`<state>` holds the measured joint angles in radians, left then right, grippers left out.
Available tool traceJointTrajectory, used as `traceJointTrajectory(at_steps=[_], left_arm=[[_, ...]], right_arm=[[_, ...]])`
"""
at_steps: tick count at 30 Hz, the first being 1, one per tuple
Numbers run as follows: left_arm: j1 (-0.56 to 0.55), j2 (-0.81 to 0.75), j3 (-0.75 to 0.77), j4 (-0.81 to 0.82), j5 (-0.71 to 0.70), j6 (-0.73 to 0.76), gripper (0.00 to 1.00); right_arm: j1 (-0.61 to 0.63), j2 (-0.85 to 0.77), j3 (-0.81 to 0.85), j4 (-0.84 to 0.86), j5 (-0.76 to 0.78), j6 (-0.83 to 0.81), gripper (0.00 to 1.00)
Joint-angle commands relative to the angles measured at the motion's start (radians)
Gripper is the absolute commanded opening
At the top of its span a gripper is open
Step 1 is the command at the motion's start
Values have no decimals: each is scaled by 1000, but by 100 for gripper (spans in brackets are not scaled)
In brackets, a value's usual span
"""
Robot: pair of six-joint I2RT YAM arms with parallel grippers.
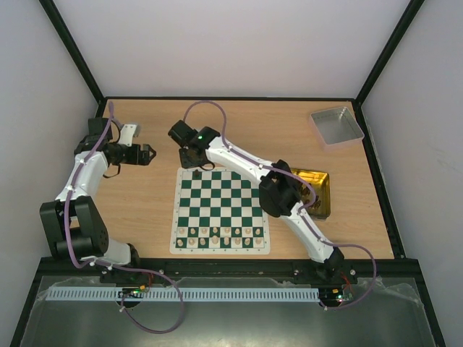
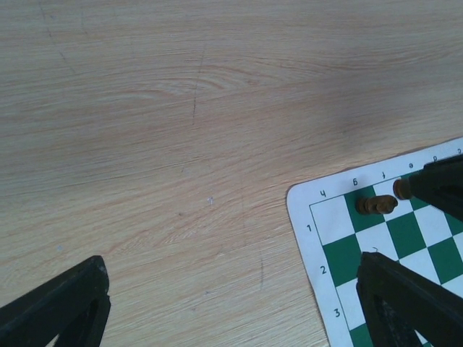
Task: Set up the chess pieces on the board
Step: Place the chess piece on the chessboard.
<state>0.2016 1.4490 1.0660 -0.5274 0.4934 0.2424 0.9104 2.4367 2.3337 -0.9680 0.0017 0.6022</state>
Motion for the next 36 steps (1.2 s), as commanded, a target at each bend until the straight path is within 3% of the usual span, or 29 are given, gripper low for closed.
traceJointTrajectory(at_steps=[1,36], left_arm=[[6,-24,2,-13,-22,21,94],[7,-44,-80,46,-34,10,99]], right_arm=[[31,19,42,-7,41,-1,3],[65,145,90,39,61,24,6]])
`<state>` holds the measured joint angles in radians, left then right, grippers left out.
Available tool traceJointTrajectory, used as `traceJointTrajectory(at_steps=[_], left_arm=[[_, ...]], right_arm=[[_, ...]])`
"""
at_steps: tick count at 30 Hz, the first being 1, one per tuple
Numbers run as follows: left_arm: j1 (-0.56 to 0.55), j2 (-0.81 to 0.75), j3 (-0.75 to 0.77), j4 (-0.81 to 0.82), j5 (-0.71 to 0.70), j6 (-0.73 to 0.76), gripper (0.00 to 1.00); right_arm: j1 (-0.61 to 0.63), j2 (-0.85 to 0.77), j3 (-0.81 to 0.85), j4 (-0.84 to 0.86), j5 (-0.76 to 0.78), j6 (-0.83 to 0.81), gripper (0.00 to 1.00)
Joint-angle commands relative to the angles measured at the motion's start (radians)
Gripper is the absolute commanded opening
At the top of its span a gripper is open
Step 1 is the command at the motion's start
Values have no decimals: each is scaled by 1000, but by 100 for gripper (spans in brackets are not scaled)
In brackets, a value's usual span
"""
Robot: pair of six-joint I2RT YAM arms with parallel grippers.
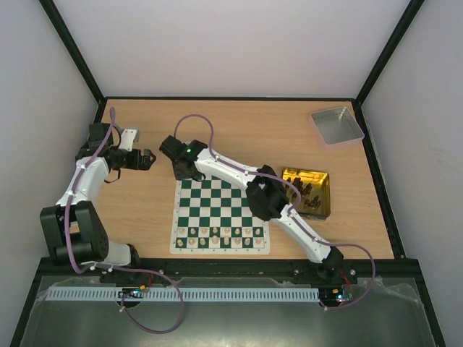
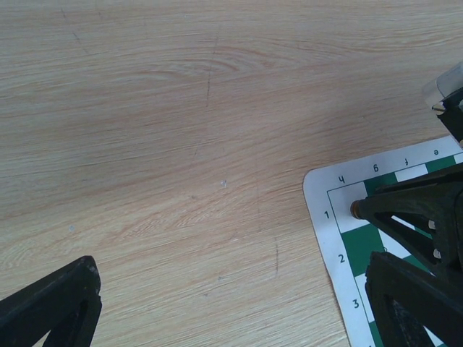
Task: Set up the chess pieces on the board
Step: Place the chess piece on the chessboard.
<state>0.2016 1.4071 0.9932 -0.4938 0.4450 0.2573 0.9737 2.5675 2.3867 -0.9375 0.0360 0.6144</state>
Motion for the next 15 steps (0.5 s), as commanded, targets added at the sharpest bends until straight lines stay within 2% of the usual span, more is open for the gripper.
traceJointTrajectory(at_steps=[1,8,15], left_arm=[[6,-1,-9,12,17,-6,99],[6,12,-9,16,24,-6,99],[7,21,-9,20,26,-5,99]], right_arm=[[0,13,37,10,26,13,6],[-6,20,37,17,16,16,13],[-8,30,37,22,-3,16,15]])
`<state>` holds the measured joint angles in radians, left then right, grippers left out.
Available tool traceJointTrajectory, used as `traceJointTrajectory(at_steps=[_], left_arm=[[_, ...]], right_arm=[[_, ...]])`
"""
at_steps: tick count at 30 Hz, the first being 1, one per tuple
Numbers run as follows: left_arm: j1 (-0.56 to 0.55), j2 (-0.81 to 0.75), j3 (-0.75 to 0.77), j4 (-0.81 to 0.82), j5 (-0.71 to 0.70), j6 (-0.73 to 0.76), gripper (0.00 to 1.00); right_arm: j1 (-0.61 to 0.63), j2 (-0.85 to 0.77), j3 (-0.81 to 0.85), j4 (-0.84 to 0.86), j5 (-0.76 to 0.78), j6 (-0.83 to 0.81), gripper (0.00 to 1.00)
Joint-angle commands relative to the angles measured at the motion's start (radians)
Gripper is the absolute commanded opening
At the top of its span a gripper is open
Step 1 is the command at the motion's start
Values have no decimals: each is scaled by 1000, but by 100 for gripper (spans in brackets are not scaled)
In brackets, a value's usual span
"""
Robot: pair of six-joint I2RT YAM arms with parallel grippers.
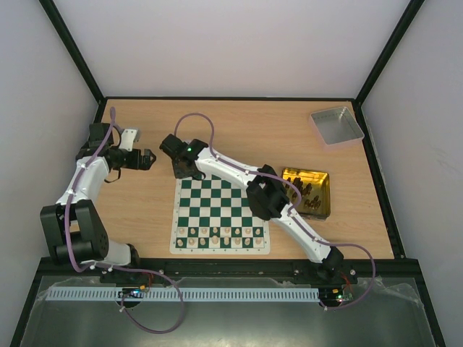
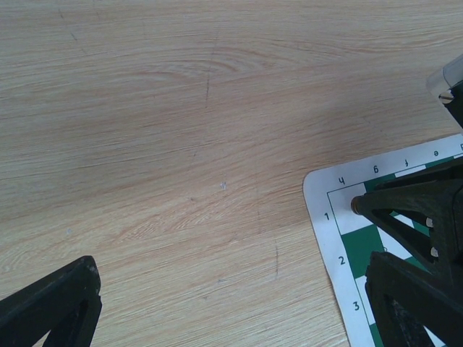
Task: Set up the chess pieces on the board
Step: Place the chess piece on the chessboard.
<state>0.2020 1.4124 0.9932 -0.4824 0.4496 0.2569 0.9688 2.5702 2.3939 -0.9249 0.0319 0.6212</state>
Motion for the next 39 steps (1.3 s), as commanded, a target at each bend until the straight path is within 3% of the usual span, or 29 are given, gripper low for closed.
traceJointTrajectory(at_steps=[1,11,17,39], left_arm=[[6,17,-8,8,21,-5,99],[5,33,-4,11,27,-5,99],[5,33,-2,11,29,-5,99],[-11,49,-8,10,11,-4,99]], right_arm=[[-3,28,30,8,2,9,16],[-6,39,28,5,-21,10,18],[-7,38,28,2,-19,9,31],[-52,-82,20,5,-17,51,32]])
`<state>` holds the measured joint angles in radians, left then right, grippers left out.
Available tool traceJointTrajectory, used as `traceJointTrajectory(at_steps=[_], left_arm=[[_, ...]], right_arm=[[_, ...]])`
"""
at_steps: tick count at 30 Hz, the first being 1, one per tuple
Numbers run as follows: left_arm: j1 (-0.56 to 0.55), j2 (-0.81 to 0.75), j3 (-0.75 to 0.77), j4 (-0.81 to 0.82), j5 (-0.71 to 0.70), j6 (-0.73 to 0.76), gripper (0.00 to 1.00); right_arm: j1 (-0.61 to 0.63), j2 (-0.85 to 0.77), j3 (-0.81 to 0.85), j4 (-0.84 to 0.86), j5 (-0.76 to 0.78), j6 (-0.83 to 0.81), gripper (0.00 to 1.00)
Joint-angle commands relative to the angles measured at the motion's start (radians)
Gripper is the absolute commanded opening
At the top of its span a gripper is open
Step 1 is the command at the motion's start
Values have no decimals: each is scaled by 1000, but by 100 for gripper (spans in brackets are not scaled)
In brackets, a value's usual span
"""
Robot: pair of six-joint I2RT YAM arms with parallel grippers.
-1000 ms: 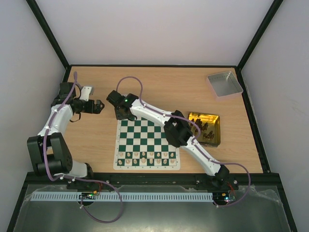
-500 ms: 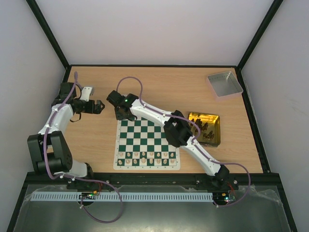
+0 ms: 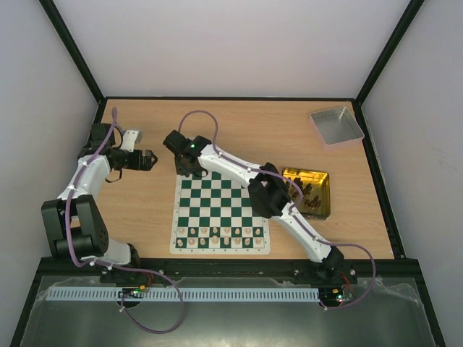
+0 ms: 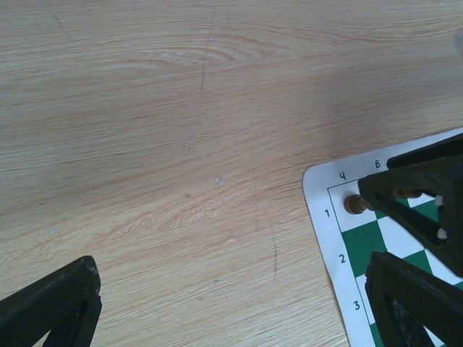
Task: Set up the chess pieces on the board
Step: Place the chess piece on the chessboard.
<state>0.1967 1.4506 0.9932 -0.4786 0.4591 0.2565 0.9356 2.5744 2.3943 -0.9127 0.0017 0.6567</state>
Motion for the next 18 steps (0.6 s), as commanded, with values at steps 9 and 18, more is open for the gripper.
traceJointTrajectory(at_steps=[9,18], left_arm=[[-7,10,-11,5,-1,-2,99],[-6,0,-10,-10,4,6,99]], right_arm=[[-45,-139,-14,23,-25,35,31],[-95,-356,-245,10,150,41,29]])
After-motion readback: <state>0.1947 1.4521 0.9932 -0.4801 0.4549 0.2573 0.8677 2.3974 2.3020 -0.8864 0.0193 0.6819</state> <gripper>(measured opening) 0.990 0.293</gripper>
